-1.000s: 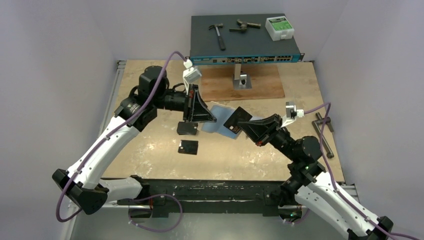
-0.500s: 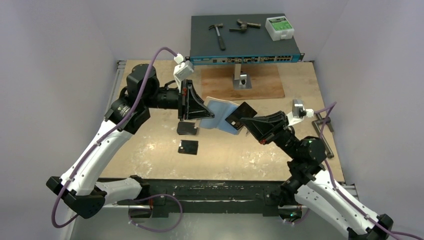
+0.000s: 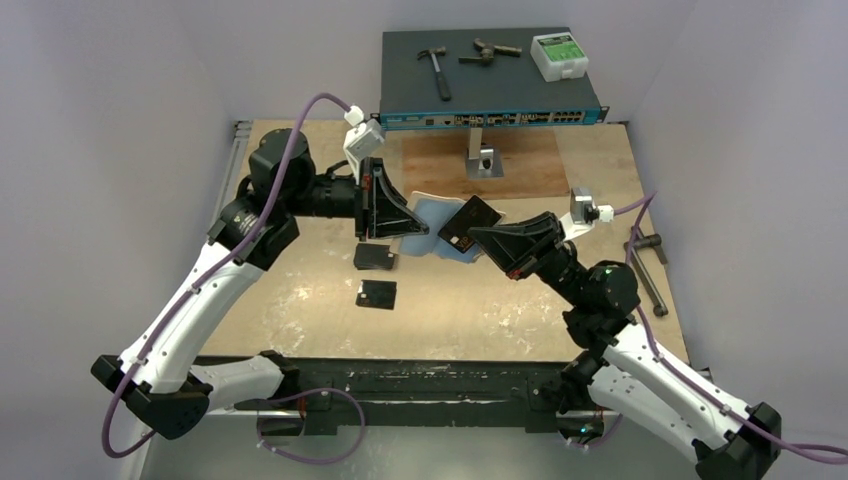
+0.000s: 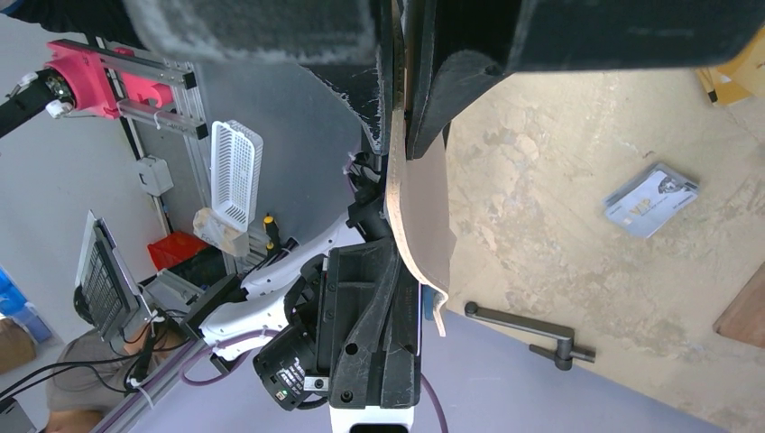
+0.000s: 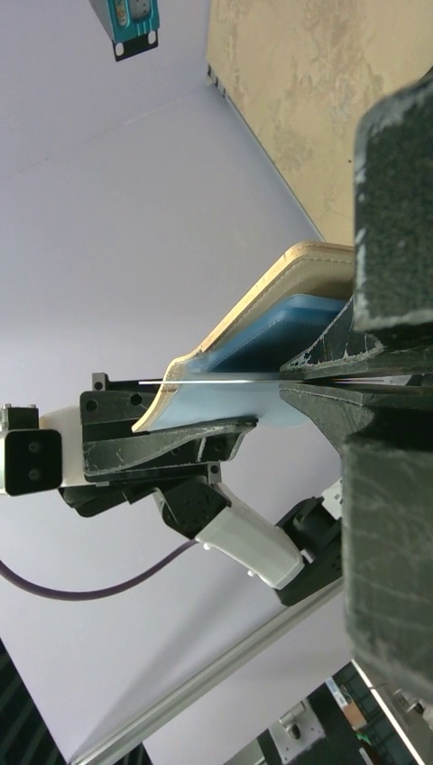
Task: Put the credit cards into the card holder
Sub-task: Insert the credit card into the card holder.
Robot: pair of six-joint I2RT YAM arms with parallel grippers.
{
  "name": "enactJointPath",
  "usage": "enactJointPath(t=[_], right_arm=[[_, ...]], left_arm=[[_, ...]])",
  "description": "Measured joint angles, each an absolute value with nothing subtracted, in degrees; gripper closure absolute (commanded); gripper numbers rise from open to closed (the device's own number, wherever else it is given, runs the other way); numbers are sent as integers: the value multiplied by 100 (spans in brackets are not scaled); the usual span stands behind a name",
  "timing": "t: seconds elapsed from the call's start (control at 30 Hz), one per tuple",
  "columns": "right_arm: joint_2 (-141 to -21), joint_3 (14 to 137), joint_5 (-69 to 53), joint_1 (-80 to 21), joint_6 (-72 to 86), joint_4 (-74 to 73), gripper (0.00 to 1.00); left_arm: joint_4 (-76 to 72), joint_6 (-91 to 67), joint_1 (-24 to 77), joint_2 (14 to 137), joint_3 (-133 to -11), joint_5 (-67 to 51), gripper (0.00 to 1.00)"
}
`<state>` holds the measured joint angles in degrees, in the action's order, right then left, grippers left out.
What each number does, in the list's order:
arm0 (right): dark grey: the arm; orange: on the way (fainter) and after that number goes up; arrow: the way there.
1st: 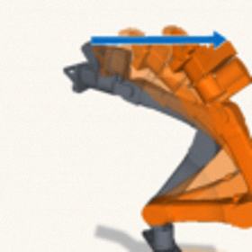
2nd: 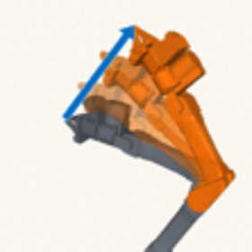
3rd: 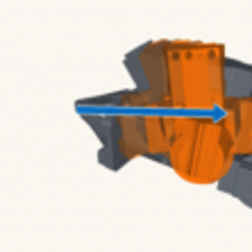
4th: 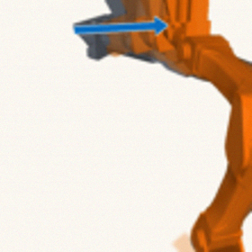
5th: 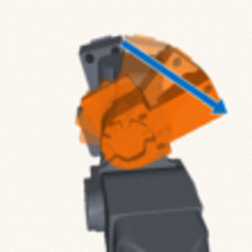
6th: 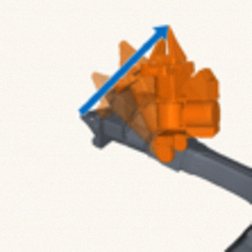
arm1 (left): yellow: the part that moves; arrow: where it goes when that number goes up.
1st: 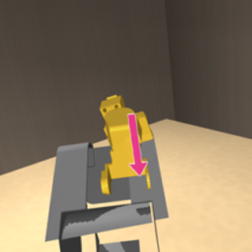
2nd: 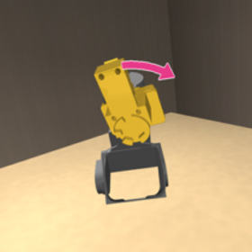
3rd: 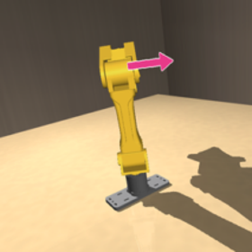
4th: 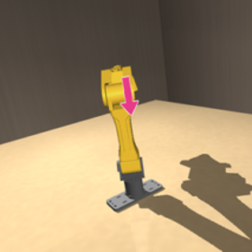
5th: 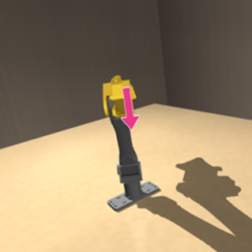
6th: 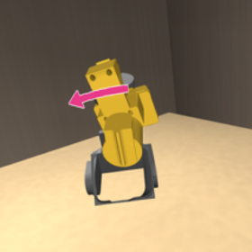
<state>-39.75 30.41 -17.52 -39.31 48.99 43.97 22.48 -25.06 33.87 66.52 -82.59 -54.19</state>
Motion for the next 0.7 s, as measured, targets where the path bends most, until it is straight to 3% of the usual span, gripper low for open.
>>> enactJointPath(t=[0.7], right_arm=[[-4431, 3041, -1741, -4366, 5098, 4932, 100]], left_arm=[[2060, -2622, 3387, 6598, -8167, -5417, 100]])
